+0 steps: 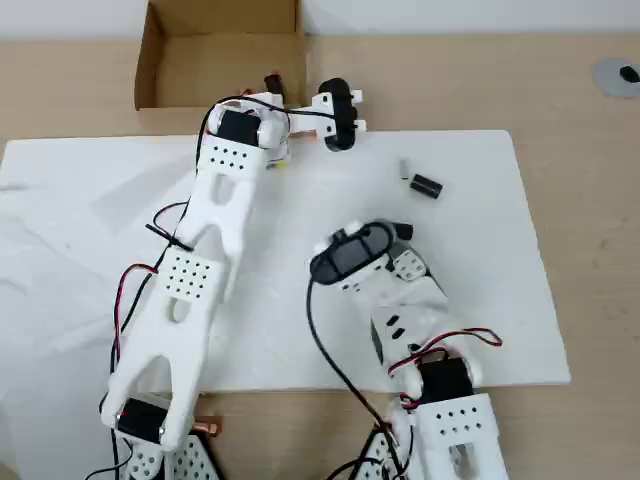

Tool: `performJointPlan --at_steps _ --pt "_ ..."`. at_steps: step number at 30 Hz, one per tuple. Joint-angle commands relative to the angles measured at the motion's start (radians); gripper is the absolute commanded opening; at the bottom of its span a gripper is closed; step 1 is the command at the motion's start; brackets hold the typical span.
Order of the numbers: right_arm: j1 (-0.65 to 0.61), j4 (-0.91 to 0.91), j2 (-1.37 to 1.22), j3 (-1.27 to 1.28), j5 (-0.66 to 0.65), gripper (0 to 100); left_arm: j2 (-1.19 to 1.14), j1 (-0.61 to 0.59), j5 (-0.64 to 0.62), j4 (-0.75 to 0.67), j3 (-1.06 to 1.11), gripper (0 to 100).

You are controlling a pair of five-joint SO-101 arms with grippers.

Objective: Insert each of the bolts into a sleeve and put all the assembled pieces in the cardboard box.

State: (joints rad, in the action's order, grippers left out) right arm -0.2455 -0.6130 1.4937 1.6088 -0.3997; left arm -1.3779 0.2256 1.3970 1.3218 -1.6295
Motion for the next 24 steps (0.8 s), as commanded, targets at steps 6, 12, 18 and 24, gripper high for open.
performJointPlan --at_steps 6,12,18,24 --pt "0.018 0.006 0.015 0.016 -0.057 0.9 -0.079 0.035 -0.002 -0.221 -0.020 21" --pt "0.028 0.008 0.015 0.028 -0.057 0.9 -0.097 0.034 -0.012 -0.302 -0.012 21" --pt "0.102 0.008 0.016 0.022 -0.058 0.9 -0.097 0.037 -0.012 -0.242 -0.014 21" --pt "0.120 0.008 0.016 0.021 -0.058 0.9 -0.096 0.051 -0.012 -0.175 -0.020 11"
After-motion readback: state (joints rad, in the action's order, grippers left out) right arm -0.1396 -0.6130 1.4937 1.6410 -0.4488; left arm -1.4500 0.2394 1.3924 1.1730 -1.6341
